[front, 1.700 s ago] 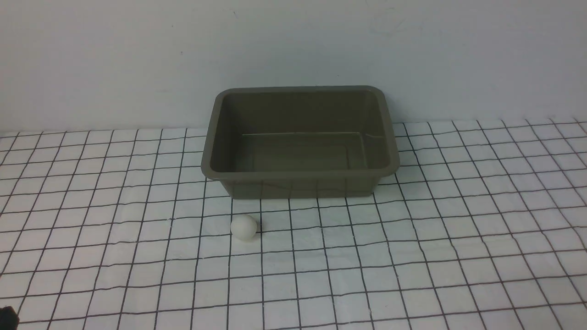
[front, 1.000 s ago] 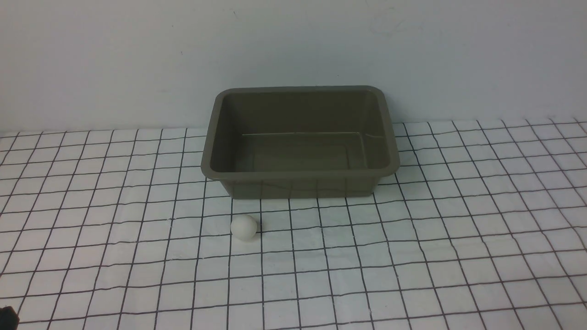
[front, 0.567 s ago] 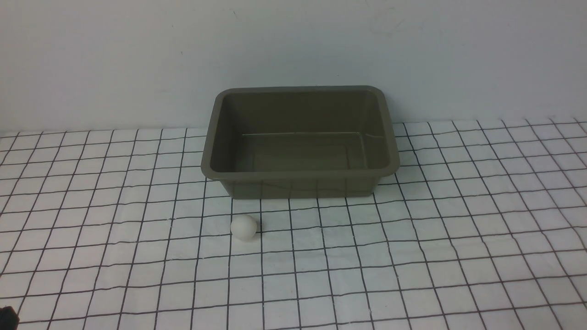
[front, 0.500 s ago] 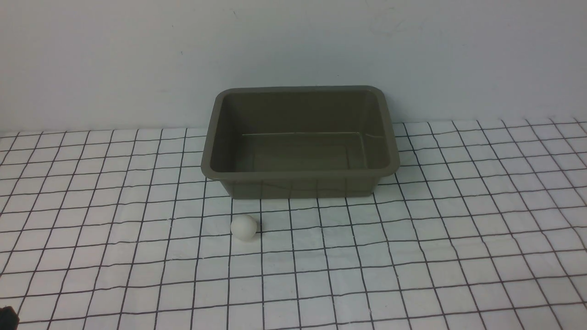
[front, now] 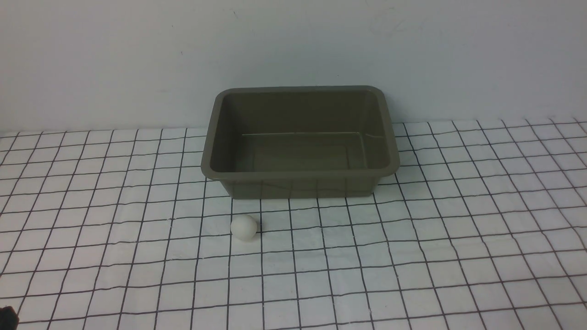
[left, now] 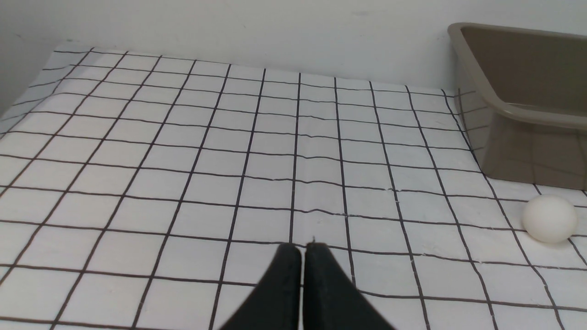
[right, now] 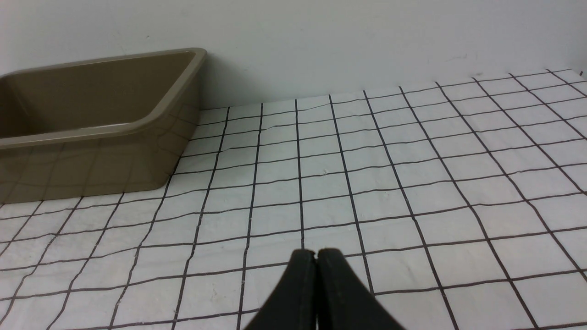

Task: Put the table tennis balls into the box on the white checkered tablecloth.
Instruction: 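Reach for and grasp a ping pong ball on the table beside the basket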

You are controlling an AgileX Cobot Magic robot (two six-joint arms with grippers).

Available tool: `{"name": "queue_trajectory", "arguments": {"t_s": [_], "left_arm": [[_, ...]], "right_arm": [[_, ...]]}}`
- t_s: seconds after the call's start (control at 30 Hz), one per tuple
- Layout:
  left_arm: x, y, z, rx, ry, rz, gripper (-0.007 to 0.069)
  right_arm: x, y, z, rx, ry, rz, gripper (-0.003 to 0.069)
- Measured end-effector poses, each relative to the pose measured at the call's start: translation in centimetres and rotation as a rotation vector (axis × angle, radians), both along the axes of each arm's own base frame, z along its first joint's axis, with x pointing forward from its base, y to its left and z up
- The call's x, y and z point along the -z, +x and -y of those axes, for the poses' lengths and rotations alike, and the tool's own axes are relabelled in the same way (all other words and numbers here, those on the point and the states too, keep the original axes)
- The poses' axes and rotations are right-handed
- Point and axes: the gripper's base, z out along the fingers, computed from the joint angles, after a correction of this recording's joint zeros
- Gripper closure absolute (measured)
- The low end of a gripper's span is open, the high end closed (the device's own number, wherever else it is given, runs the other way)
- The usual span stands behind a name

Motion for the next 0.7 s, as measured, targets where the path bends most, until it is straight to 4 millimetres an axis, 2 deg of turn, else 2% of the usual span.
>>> {"name": "queue_trajectory", "arguments": {"t_s": [0.1, 0.13, 0.27, 0.33, 0.4, 0.63, 0.7], "left_arm": [[-0.2, 0.0, 0.0, -0.007, -0.035, 0.021, 0.0629], [-0.6, 0.1, 0.0, -0.028, -0.149, 0.077, 0.0629], [-1.2, 0.2, 0.0, -0.064, -0.363, 0.164, 0.0629], [-1.7, 0.2, -0.1, -0.098, -0.565, 0.23, 0.0629], [-1.8, 0.2, -0.2, -0.11, -0.646, 0.245, 0.0629], [-2.1, 0.2, -0.3, -0.137, -0.811, 0.286, 0.0629], [-3.0, 0.2, -0.3, -0.126, -0.82, 0.309, 0.0629]], "right_arm": [[0.0, 0.0, 0.0, 0.0, 0.0, 0.0, 0.0673], [0.0, 0.0, 0.0, 0.0, 0.0, 0.0, 0.0673], [0.0, 0.0, 0.0, 0.0, 0.0, 0.0, 0.0673], [0.0, 0.0, 0.0, 0.0, 0.0, 0.0, 0.0673], [0.0, 0.0, 0.0, 0.0, 0.0, 0.0, 0.0673], [0.0, 0.0, 0.0, 0.0, 0.0, 0.0, 0.0673], [0.0, 0.0, 0.0, 0.0, 0.0, 0.0, 0.0673]]}}
